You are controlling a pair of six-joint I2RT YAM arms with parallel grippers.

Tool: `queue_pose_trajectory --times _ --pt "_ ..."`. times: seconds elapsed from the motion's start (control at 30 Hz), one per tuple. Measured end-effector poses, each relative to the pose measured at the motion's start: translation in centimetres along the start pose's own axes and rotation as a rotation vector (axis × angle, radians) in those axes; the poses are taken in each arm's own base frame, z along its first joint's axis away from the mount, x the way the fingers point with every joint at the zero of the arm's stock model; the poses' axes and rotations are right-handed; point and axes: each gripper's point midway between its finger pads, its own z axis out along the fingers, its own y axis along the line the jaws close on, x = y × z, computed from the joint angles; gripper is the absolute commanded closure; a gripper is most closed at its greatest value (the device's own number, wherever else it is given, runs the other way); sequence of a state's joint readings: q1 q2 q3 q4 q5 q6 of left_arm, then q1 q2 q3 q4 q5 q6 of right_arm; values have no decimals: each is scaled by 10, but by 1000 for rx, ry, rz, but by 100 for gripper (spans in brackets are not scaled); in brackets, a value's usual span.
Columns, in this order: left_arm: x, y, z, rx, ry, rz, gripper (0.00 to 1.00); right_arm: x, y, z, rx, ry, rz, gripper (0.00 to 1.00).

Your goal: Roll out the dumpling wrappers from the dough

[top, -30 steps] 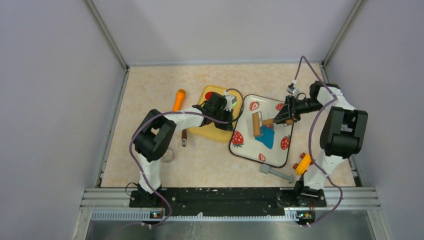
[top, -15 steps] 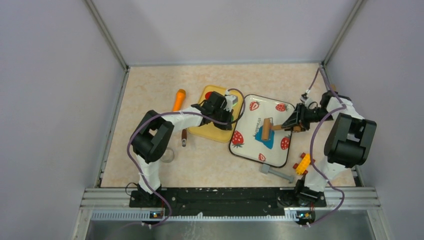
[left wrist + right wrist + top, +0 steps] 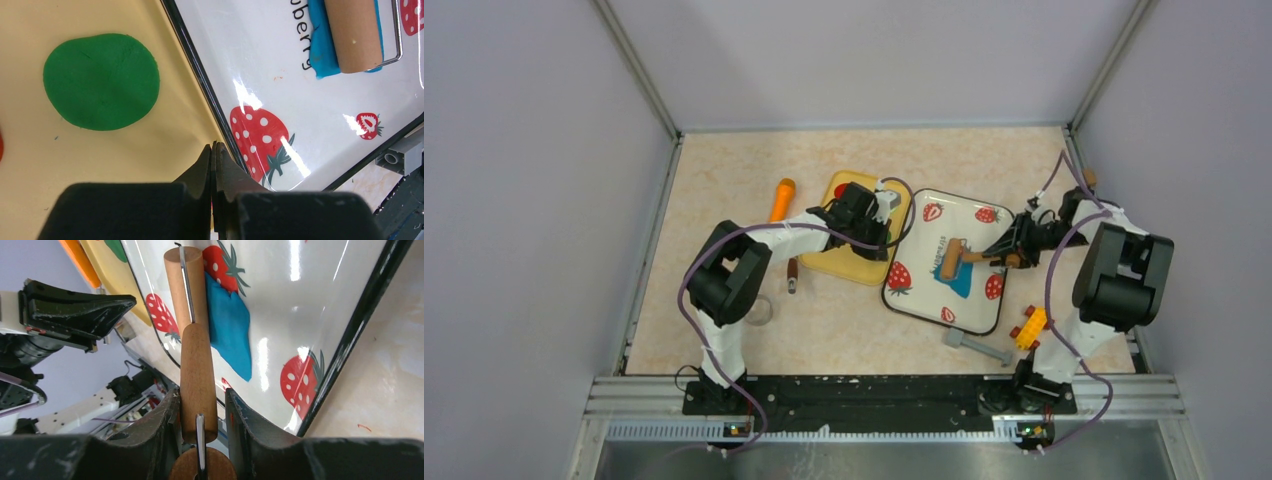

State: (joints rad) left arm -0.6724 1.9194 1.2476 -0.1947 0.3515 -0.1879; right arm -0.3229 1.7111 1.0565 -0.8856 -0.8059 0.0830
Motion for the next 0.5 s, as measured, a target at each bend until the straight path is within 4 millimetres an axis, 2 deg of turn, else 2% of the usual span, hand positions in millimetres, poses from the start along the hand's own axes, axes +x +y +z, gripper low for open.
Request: queue_pose_trajectory --times 0.23,0.5 --pt "0 0 0 -1 0 4 100 -3 -1 13 -72 74 83 100" --pt "0 1 0 -3 1 9 100 -3 9 25 -77 98 26 100"
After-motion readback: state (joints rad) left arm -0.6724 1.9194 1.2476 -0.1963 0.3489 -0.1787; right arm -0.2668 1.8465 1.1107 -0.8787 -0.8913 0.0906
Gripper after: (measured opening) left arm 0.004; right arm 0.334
